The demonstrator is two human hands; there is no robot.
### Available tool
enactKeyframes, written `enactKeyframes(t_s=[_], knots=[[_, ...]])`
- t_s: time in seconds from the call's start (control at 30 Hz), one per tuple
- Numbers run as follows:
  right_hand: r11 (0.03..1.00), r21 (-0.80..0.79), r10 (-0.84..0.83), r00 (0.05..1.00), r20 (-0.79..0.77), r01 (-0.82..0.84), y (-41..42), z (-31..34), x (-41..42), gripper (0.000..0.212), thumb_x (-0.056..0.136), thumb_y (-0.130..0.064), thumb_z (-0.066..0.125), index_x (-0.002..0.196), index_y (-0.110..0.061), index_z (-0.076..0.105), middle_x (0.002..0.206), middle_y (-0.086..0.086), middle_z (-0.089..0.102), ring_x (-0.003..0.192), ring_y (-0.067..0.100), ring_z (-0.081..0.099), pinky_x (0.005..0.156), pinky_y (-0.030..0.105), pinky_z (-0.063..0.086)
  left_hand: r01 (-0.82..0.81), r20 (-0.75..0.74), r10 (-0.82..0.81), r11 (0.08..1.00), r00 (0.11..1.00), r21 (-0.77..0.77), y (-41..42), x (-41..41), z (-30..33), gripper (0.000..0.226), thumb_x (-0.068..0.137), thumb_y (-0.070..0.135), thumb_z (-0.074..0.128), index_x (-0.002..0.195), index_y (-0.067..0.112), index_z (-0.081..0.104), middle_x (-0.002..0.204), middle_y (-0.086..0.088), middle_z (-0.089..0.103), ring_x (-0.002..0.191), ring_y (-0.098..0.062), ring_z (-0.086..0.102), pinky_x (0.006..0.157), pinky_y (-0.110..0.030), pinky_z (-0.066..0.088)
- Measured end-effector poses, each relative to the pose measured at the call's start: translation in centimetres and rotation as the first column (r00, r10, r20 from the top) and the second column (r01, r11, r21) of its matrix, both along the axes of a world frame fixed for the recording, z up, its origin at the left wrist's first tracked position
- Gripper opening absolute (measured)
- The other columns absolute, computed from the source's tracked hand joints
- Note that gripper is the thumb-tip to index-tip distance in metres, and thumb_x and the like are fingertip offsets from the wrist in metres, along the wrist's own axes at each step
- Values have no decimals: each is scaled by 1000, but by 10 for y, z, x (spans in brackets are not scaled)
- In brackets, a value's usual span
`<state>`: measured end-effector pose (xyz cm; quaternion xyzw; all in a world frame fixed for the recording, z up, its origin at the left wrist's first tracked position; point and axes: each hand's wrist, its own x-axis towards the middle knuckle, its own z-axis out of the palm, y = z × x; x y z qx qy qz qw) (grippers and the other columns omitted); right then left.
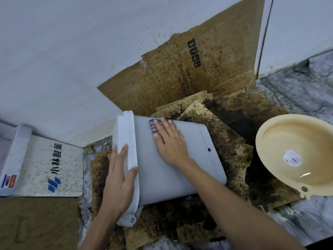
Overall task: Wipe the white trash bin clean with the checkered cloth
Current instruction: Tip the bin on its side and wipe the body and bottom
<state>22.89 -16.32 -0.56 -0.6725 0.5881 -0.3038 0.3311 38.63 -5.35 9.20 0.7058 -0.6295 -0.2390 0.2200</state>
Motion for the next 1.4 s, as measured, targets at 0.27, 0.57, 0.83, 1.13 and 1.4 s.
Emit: enactKeyframes(t_s=[0.27,0.57,0.83,1.13,1.4], knots=[[974,153,-142,978,-155,165,-10,-80,-88,57,102,-54,17,155,-35,17,164,-8,13,151,14,7,122,43,9,-14,13,14,1000,1000,17,1,2,-4,64,92,46,39,153,48,20,165,22,2,133,30,-5,112,-28,13],[856,230,-493,864,96,463,57,-95,-105,43,104,-33,38,144,-20,48,152,1,44,140,20,39,113,37,30,-18,13,18,1000,1000,5,2,0,-3,64,91,48,38,152,48,20,166,21,3,132,30,-4,111,-29,15],[856,387,-515,625,587,342,130,-18,-66,33,104,-22,42,132,-18,58,77,-1,54,61,2,51,58,17,47,-13,2,13,1000,1000,-15,4,0,-3,66,91,44,40,155,40,23,167,15,5,137,25,-2,112,-25,13],[991,-75,-91,966,242,112,123,41,44,51,104,-44,19,150,-27,36,158,-10,31,147,4,19,122,34,15,-38,-79,36,999,996,-25,4,1,-7,63,93,64,22,153,45,27,165,21,8,146,15,1,117,-26,9],[966,71,-247,969,-10,247,118,-49,-47,60,98,-51,17,151,-27,33,157,-13,20,148,7,14,122,35,10,-72,-67,73,997,995,17,10,16,-16,55,92,65,30,146,60,24,164,26,7,142,20,2,116,-30,11]])
